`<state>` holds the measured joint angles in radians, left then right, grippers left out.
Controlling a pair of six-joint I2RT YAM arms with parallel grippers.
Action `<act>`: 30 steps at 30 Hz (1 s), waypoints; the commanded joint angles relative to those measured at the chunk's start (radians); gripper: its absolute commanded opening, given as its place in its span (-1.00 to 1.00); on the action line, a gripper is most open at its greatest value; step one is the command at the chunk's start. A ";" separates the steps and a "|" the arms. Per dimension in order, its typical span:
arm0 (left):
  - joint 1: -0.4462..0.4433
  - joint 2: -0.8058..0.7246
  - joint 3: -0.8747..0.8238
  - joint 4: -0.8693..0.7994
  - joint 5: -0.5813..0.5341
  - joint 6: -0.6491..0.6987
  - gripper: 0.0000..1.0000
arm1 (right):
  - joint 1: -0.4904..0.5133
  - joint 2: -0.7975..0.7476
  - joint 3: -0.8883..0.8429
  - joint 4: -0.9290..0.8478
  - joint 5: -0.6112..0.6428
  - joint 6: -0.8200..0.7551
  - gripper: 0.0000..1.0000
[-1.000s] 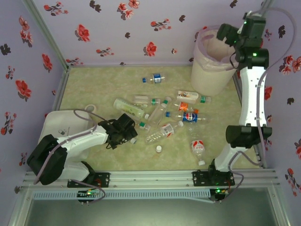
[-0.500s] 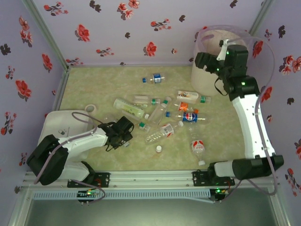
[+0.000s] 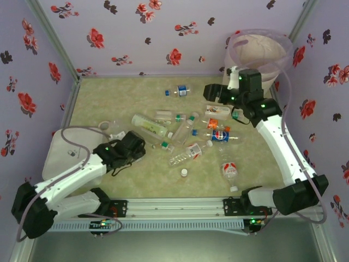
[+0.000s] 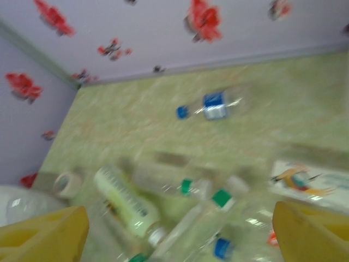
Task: Put the plastic bottles in the bin
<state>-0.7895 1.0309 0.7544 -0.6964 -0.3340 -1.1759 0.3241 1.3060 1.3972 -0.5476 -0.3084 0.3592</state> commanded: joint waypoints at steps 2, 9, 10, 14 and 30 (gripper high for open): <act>0.035 -0.036 0.072 0.132 -0.035 0.392 -0.77 | 0.090 0.070 -0.007 0.118 -0.291 0.128 0.74; 0.073 0.060 0.156 0.363 0.221 0.808 -1.00 | 0.230 0.212 0.053 0.263 -0.301 0.211 0.57; 0.073 0.072 0.165 0.382 0.267 0.826 -1.00 | 0.230 0.219 0.053 0.295 -0.291 0.232 0.55; 0.071 0.110 0.156 0.465 0.441 0.848 -1.00 | 0.234 0.267 0.101 0.283 -0.192 0.212 0.52; 0.065 0.193 0.180 0.484 0.490 0.898 -1.00 | 0.250 0.414 0.181 0.331 -0.266 0.246 0.38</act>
<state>-0.7216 1.2190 0.8951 -0.2462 0.1329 -0.3111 0.5655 1.7226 1.5589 -0.2428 -0.5606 0.5854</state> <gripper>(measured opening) 0.591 0.727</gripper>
